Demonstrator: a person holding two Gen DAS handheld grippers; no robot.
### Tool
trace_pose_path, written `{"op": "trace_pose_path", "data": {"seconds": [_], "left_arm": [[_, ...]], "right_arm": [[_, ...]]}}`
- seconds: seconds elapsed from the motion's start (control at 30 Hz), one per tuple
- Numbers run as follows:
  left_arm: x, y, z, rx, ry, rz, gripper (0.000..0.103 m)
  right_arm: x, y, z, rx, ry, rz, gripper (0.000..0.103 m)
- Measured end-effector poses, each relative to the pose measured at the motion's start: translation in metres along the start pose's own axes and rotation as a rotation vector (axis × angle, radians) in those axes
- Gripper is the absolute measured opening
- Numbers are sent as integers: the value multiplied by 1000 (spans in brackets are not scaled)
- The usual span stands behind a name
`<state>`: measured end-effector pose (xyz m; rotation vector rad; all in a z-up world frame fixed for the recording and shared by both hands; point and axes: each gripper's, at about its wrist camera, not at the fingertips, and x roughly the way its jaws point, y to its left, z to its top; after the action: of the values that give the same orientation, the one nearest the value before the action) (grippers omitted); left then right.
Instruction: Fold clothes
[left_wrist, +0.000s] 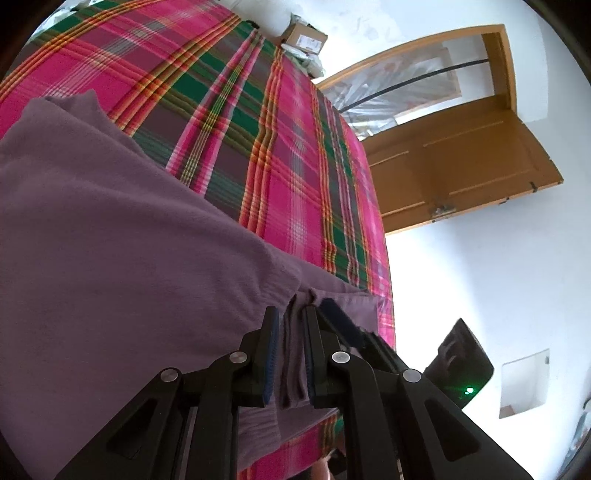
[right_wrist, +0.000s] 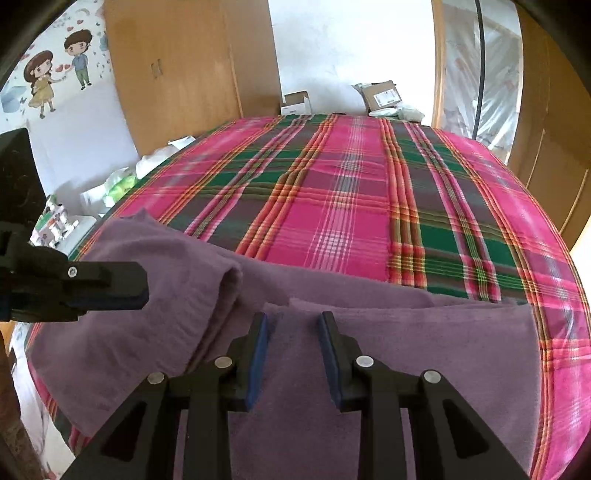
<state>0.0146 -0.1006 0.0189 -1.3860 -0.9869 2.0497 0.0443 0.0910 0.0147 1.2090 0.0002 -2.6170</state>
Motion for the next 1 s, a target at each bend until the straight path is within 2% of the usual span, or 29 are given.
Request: {"op": "trace_pose_path", "data": {"seconds": [0.1, 0.2, 0.27, 0.37, 0.43, 0.53, 0.6, 0.73, 0.87, 1.0], "left_arm": [[-1, 0, 3, 7, 8, 10, 12], [2, -3, 4, 11, 20, 18, 12], [3, -6, 5, 17, 26, 20, 12], [4, -12, 5, 36, 28, 15, 21], [8, -19, 4, 58, 39, -6, 21], [18, -27, 0, 91, 45, 8, 21], [24, -31, -1, 105, 52, 23, 21], [34, -34, -5, 103, 76, 31, 21], [39, -40, -9, 118, 81, 47, 21], [46, -51, -15, 174, 70, 70, 33]], "right_arm": [[-5, -9, 3, 37, 9, 40, 30], [-30, -27, 5, 81, -46, 62, 30], [-44, -49, 3, 118, -76, -7, 30], [-53, -83, -1, 175, -85, -116, 29], [-56, -103, -2, 212, -84, -181, 25], [-41, -119, -1, 245, -33, -206, 22], [-31, -121, -3, 263, -8, -202, 21], [-28, -120, -6, 253, -13, -196, 21], [-48, -130, -11, 285, -29, -144, 21], [-72, -119, -30, 247, -54, -180, 21]]}}
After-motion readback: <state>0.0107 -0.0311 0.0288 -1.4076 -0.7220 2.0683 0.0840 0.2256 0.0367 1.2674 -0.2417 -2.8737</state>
